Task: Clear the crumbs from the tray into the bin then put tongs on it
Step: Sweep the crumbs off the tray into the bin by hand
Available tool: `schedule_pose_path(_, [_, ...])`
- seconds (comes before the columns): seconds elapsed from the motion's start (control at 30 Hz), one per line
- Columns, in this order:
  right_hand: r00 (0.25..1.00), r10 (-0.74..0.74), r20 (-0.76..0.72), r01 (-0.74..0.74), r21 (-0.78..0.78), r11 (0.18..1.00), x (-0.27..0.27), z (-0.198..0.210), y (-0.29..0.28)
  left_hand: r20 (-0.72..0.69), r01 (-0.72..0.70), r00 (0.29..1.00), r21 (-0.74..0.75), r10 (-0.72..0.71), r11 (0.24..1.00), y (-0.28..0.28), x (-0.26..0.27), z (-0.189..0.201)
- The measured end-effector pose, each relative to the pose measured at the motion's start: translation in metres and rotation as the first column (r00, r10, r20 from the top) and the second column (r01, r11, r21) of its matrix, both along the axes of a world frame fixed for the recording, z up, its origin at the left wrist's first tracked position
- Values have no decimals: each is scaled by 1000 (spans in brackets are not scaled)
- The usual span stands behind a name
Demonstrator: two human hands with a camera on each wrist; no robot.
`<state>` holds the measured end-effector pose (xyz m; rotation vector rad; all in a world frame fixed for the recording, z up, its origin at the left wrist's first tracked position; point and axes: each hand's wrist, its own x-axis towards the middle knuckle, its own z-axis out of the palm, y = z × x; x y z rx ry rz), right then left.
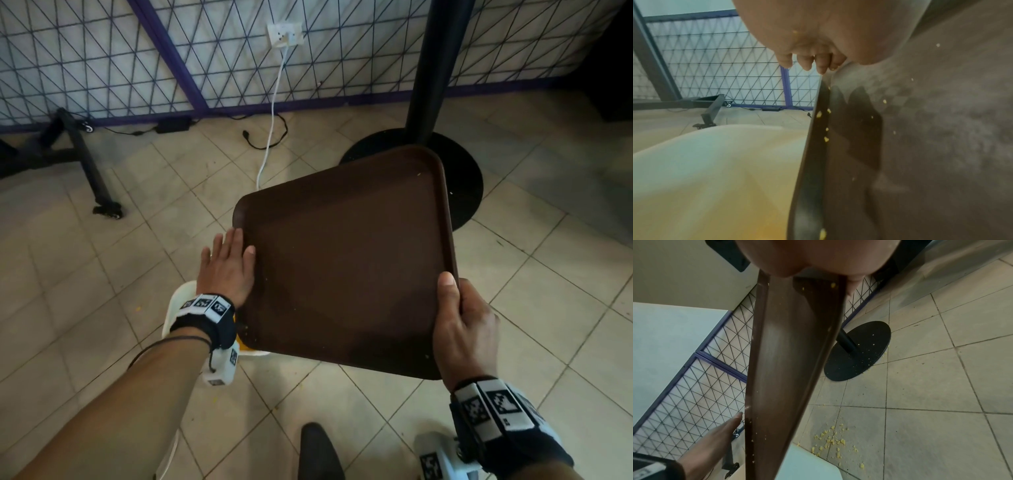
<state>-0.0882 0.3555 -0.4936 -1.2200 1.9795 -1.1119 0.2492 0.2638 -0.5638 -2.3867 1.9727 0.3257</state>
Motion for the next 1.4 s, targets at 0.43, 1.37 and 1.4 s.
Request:
schedule_pose_path(0.43, [1000,3,3,-3,-6,1000,2,1,0,33,108,993,203,-117,973,34,-3,-24])
schedule_pose_path(1.37, [1000,-8,-2,8,19,1000,2,1,0,-196,-79,978,0,78,997,22,-39,-9])
schedule_pose_path(1.4, [1000,-10,-2,10,17,1000,1,2,0,-208,-83,975,-7,79,997,1,-40,-4])
